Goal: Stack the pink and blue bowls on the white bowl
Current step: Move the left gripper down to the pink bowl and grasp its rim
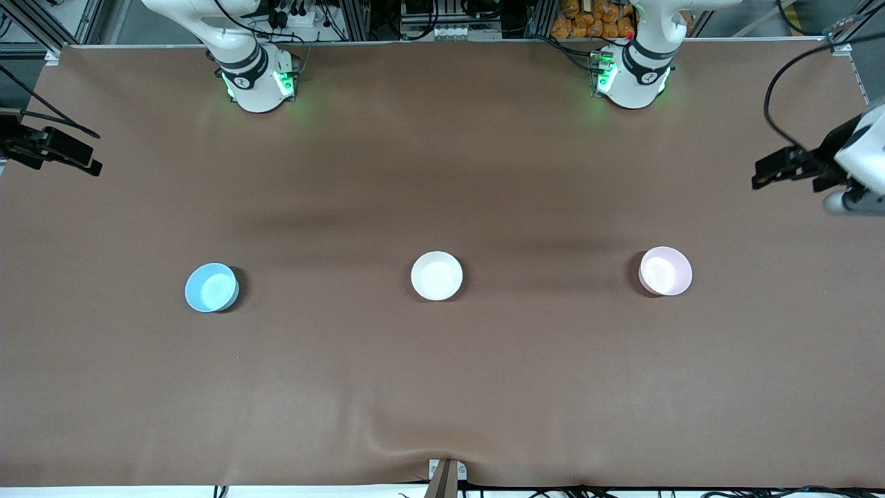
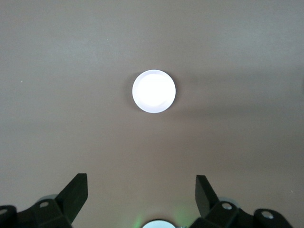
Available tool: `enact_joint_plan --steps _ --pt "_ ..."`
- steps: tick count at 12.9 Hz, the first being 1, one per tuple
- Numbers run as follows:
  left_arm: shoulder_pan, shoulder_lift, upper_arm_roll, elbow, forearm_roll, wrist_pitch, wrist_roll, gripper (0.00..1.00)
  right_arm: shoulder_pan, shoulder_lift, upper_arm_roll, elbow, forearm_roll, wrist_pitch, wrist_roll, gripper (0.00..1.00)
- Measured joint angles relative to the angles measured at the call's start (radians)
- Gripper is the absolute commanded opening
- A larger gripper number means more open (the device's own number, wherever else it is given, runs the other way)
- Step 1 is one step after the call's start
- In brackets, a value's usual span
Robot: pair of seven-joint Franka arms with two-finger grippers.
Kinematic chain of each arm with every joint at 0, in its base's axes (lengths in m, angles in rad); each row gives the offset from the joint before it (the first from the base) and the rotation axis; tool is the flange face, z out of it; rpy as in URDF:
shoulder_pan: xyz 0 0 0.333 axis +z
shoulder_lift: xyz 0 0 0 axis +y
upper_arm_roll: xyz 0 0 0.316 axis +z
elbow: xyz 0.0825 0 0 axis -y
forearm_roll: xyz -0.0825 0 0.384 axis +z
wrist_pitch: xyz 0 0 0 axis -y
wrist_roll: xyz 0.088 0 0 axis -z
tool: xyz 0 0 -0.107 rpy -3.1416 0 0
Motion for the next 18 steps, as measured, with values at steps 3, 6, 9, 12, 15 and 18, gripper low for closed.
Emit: enact_joint_plan --steps 3,6,9,12,15,18 --pt "0.002 0.020 0.001 -0.096 0.000 0.117 0.000 1.00 0.000 0.000 0.000 0.000 0.000 0.000 0.000 1.00" --pt "0.002 0.041 0.000 -0.187 0.000 0.233 0.001 1.00 0.000 0.000 0.000 0.000 0.000 0.000 0.000 1.00" --pt "0.002 0.057 0.000 -0.338 0.000 0.440 0.001 1.00 0.000 0.000 0.000 0.000 0.000 0.000 0.000 1.00" --pt "0.003 0.101 0.000 -0.420 0.000 0.554 0.039 0.98 0.000 0.000 0.000 0.000 0.000 0.000 0.000 1.00" --pt "0.011 0.175 0.001 -0.426 0.007 0.649 0.104 0.77 0.000 0.000 0.000 0.000 0.000 0.000 0.001 1.00" --pt "0.050 0.259 0.002 -0.429 0.008 0.744 0.174 0.72 0.000 0.000 0.000 0.000 0.000 -0.001 0.001 1.00"
